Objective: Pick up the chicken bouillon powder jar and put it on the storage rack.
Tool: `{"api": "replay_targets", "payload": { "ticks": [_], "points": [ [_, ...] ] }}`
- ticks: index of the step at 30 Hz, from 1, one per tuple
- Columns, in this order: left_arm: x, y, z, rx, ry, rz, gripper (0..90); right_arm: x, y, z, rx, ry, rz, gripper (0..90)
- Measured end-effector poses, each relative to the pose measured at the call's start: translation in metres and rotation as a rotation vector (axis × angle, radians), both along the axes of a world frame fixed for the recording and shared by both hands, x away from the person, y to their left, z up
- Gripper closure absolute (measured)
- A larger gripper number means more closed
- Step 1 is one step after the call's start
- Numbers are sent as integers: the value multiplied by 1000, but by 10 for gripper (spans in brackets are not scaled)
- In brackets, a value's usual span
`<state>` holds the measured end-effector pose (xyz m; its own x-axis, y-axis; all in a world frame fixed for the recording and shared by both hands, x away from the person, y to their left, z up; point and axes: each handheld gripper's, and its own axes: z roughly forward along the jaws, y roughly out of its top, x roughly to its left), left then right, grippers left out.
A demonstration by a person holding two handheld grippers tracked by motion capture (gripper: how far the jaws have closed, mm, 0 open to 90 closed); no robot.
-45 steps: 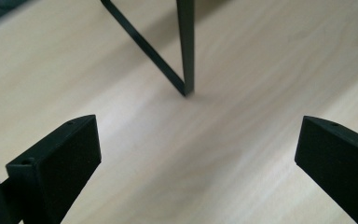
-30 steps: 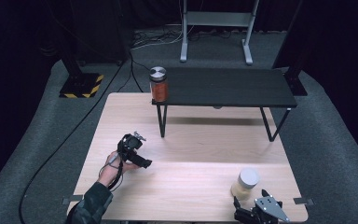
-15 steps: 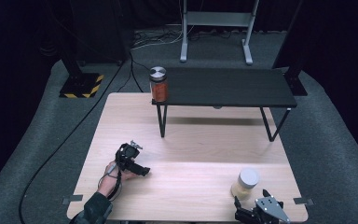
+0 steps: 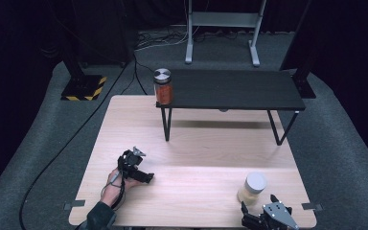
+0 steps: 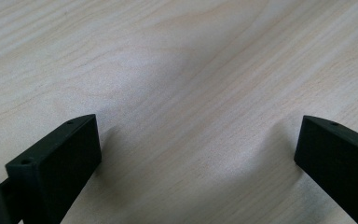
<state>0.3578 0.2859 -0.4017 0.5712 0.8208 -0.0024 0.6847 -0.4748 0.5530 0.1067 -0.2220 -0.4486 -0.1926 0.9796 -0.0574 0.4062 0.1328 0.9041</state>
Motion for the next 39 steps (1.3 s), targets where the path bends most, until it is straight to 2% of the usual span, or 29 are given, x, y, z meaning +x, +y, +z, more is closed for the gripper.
{"api": "replay_targets", "payload": {
  "ticks": [10, 16, 22, 28, 33, 37, 39],
  "points": [
    [-19, 9, -16, -62, -86, 25, 0, 2, -1, -1, 9, 6, 1, 0],
    [-37, 16, -33, -115, -171, 48, 0, -1, -2, 0, 16, -9, -3, 0],
    [-41, 16, -35, -122, -184, 58, 0, -1, -5, 4, 19, -17, -10, 0],
    [-41, 16, -36, -123, -185, 59, 0, 3, -4, 7, 6, -55, -8, 0],
    [-41, 16, -36, -123, -186, 59, 0, 7, -1, -2, 25, -144, -8, 0],
    [-41, 16, -36, -123, -186, 59, 0, 16, -3, -5, 30, -175, 19, 0],
    [-41, 16, -36, -123, -186, 59, 0, 21, -2, -11, 23, -208, 26, 0]
  ]
}}
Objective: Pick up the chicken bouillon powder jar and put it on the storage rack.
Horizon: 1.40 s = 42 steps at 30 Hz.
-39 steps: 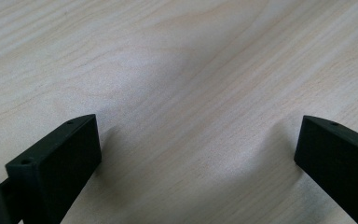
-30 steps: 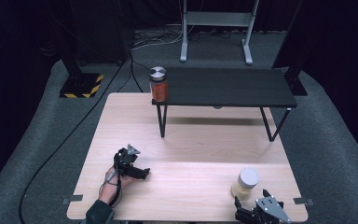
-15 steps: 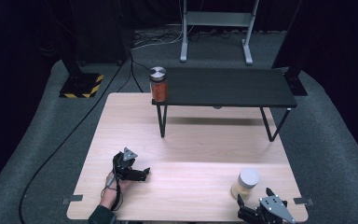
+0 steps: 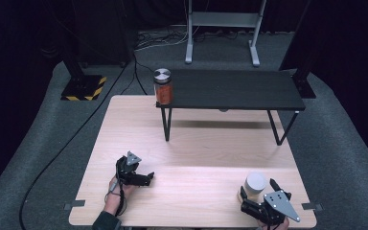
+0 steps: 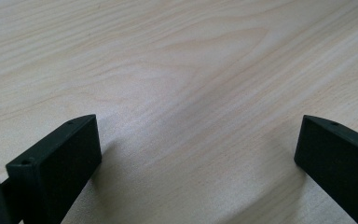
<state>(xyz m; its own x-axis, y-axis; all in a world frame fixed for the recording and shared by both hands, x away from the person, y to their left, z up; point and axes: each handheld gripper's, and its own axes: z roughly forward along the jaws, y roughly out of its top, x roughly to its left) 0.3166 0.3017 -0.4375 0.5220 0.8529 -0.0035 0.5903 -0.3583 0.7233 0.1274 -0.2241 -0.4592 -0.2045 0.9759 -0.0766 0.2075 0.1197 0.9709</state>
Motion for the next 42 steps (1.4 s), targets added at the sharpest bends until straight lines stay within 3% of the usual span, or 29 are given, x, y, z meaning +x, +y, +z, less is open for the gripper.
{"api": "replay_targets", "payload": {
  "ticks": [6, 10, 13, 15, 16, 21, 24, 42],
  "points": [
    [0, 0, 0, 0, 0, 0, 0, 15, -2, -7, 9, -45, 40, 0],
    [0, 0, 0, 0, 0, 0, 0, 18, 3, -8, 8, -53, 29, 0],
    [0, 0, 0, 0, -1, 0, 0, 15, 4, -10, 32, -53, 18, 119],
    [0, 0, 0, 1, -1, 0, 0, 14, 3, -11, 36, -56, 24, 149],
    [0, 0, 0, 1, -2, 0, 0, 12, 4, -13, 41, -71, 17, 206],
    [-1, 0, 0, 2, -3, 0, 0, 5, 5, -20, 65, -118, 11, 310],
    [-1, 0, 0, 2, -3, 0, 0, 5, 3, -21, 84, -118, 13, 321],
    [0, 0, 0, 2, -3, 0, 1, 6, 1, -18, 90, -107, 24, 327]
  ]
}}
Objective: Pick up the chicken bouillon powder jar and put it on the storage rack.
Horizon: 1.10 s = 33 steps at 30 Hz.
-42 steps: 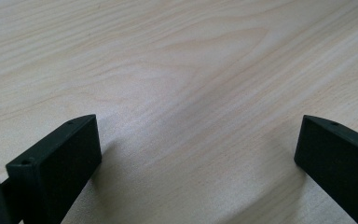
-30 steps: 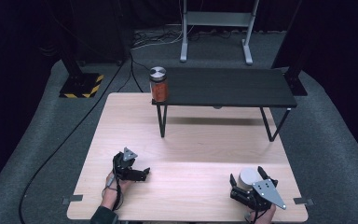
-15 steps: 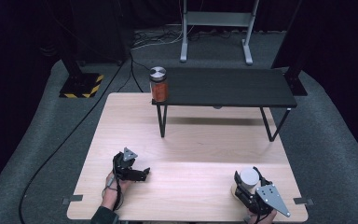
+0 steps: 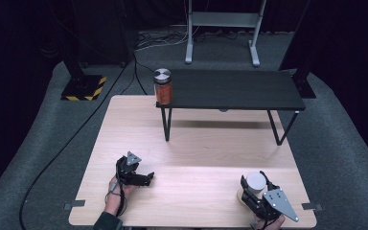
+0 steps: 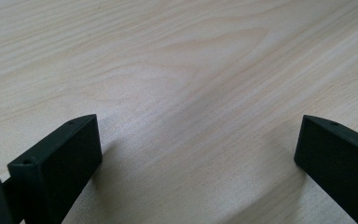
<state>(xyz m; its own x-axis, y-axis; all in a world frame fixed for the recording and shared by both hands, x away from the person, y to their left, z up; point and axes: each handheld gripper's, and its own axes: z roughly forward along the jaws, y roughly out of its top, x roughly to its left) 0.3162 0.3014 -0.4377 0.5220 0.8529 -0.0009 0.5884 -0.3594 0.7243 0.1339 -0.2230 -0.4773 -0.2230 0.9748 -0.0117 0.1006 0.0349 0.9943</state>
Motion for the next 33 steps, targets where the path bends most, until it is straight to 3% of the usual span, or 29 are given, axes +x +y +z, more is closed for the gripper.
{"api": "replay_targets", "payload": {
  "ticks": [9, 15, 21, 25, 33],
  "points": [
    [0, 0, 0, 0, 0, 0, 1, 0, -2, 13, -18, -7, 19, 328],
    [0, 0, 0, -1, 0, 1, 1, 2, -8, 24, 14, 7, 44, 328],
    [0, 0, 0, -1, 0, 1, 1, 3, -7, 36, -13, 15, 50, 327],
    [0, 0, 0, -1, 0, 0, 1, 6, -15, 44, 15, 24, 78, 327],
    [0, 0, 0, -1, 0, 1, 1, 7, -19, 59, -2, 14, 78, 328]
  ]
}}
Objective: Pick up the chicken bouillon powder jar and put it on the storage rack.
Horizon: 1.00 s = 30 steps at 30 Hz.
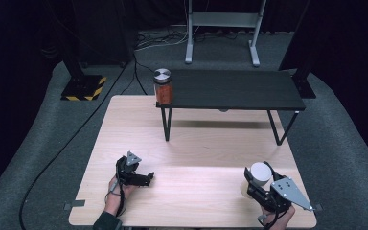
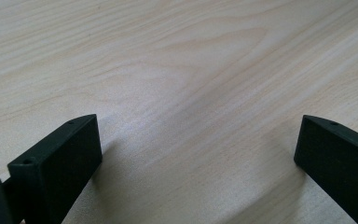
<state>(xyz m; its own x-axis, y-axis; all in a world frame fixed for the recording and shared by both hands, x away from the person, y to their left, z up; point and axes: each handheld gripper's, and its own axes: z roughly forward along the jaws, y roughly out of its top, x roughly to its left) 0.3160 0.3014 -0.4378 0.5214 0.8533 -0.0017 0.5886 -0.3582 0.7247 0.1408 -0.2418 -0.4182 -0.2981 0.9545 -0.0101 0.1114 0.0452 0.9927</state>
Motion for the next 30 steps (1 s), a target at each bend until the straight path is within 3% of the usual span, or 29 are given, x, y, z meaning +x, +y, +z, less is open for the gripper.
{"api": "replay_targets", "payload": {
  "ticks": [30],
  "points": [
    [0, 0, 0, -1, 1, 0, 1, 16, -6, 36, -73, -36, -46, 327]
  ]
}}
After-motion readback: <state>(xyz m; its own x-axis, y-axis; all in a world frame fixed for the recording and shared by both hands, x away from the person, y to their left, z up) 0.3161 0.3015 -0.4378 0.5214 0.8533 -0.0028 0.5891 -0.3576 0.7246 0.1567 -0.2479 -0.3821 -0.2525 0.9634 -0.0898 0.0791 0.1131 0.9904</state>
